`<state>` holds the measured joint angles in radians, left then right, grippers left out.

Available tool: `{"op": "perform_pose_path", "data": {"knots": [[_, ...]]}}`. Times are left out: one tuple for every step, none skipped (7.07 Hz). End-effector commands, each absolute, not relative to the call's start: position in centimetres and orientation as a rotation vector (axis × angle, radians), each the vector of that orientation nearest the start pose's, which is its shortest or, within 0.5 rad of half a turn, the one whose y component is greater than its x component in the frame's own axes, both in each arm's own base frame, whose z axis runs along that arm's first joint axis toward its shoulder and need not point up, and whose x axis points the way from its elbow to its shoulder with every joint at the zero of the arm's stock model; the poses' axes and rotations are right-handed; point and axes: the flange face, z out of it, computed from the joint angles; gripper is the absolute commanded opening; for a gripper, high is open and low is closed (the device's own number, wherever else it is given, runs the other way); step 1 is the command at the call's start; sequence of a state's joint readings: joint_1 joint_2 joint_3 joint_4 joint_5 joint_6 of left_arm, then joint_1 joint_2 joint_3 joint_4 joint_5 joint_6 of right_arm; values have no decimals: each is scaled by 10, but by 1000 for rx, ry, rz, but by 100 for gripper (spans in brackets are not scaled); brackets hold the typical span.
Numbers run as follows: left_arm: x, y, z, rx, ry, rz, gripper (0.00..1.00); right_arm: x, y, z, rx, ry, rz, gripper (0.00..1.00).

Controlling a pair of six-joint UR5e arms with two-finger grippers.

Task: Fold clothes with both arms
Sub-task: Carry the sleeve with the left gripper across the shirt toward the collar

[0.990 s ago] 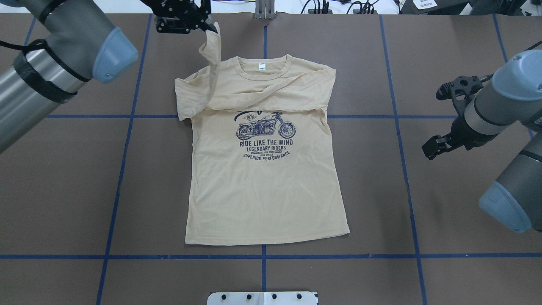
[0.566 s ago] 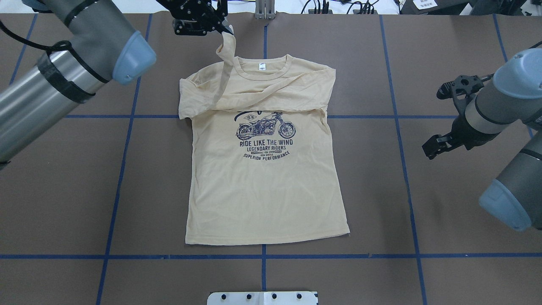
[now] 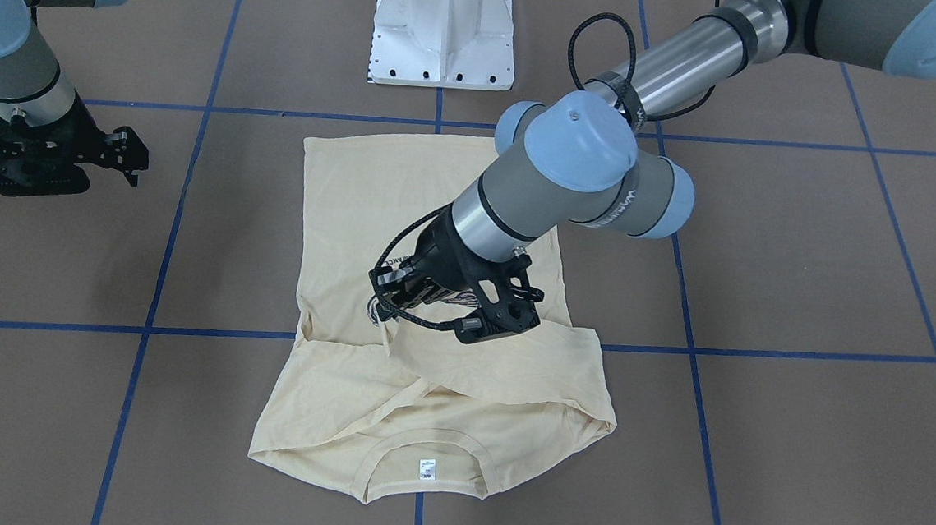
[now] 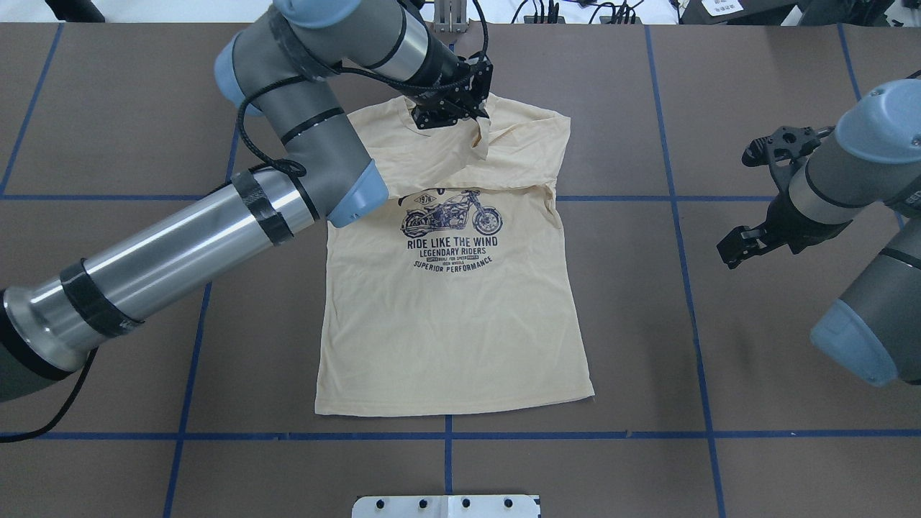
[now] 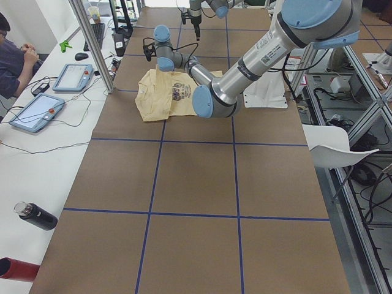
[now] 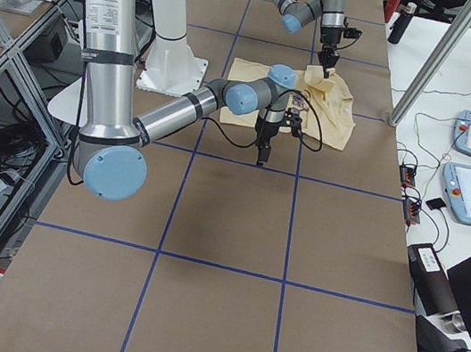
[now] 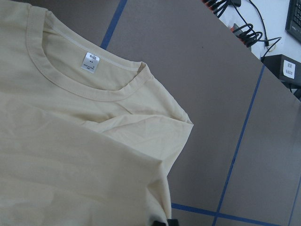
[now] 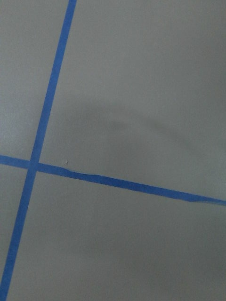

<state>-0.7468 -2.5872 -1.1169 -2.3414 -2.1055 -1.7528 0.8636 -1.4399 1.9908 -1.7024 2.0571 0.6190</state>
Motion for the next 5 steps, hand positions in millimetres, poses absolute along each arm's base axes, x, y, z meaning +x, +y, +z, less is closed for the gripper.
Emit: {"op": "perform_pose_path", "data": {"knots": [[600, -579, 112, -41, 1383, -453, 0, -273, -453, 417, 25, -636, -185, 100], [616, -571, 122, -32, 1376, -459, 0, -274, -453, 417, 23, -638, -184, 100], [627, -564, 125, -14, 1368, -470, 0, -274, -453, 417, 23, -638, -184, 100], [630, -565, 125, 8, 1367, -488, 38, -274, -452, 416, 10, -654, -187, 100], [633, -559, 122, 14, 1390, -470, 99, -275, -452, 415, 7, -657, -186, 100]]}}
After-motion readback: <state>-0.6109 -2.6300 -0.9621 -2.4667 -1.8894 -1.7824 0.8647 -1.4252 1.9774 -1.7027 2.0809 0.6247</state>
